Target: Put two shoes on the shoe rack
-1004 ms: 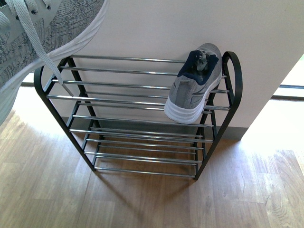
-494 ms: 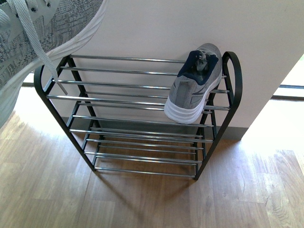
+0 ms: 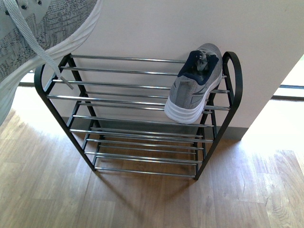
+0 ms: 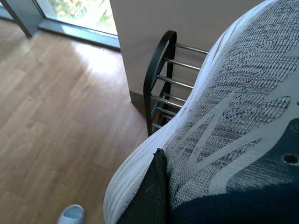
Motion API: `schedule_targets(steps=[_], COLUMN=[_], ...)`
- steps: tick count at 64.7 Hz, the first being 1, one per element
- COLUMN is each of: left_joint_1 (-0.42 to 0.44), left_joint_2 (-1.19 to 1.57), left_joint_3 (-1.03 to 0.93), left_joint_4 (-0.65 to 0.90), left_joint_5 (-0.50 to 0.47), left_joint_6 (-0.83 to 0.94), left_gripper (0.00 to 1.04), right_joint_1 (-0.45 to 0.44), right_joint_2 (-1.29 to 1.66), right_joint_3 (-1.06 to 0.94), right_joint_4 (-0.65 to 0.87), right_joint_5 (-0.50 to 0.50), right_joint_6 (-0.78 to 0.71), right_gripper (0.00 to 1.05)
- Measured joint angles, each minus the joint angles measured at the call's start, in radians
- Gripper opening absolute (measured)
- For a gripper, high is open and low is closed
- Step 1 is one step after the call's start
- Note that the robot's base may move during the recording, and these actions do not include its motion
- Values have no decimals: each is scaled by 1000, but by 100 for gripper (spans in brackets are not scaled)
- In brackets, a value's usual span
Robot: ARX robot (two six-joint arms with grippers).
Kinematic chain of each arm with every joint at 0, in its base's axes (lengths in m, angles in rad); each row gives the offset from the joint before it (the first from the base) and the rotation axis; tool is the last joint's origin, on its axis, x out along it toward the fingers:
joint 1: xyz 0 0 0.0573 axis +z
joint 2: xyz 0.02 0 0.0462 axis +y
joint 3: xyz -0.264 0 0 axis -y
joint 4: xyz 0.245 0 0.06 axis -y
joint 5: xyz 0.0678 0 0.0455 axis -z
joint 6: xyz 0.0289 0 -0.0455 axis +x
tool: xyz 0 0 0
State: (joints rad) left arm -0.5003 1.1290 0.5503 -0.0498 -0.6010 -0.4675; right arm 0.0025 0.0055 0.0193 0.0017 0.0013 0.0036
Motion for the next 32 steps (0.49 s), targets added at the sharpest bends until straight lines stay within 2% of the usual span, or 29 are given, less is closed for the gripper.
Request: schedule_targets(steps=[7, 9, 14, 23, 32], left_joint_1=[58, 69, 79, 95, 98], left_joint_2=[217, 299, 410, 614, 780], left_joint_3=[113, 162, 234, 393, 534], left_joint_4=[48, 64, 84, 85, 56], left_joint_5=[176, 234, 297, 409, 454], left_joint_6=[-90, -115, -141, -175, -191], left_gripper=[2, 2, 2, 2, 2], right_joint_1=[0, 0, 0, 0, 0], right_joint_2=[0, 0, 0, 0, 0], right_joint_3=[0, 0, 0, 0, 0], right_joint_4=[0, 0, 0, 0, 0], right_joint_5=[0, 0, 0, 0, 0], right_joint_6=[0, 0, 0, 0, 0], right_gripper=[76, 85, 96, 96, 96])
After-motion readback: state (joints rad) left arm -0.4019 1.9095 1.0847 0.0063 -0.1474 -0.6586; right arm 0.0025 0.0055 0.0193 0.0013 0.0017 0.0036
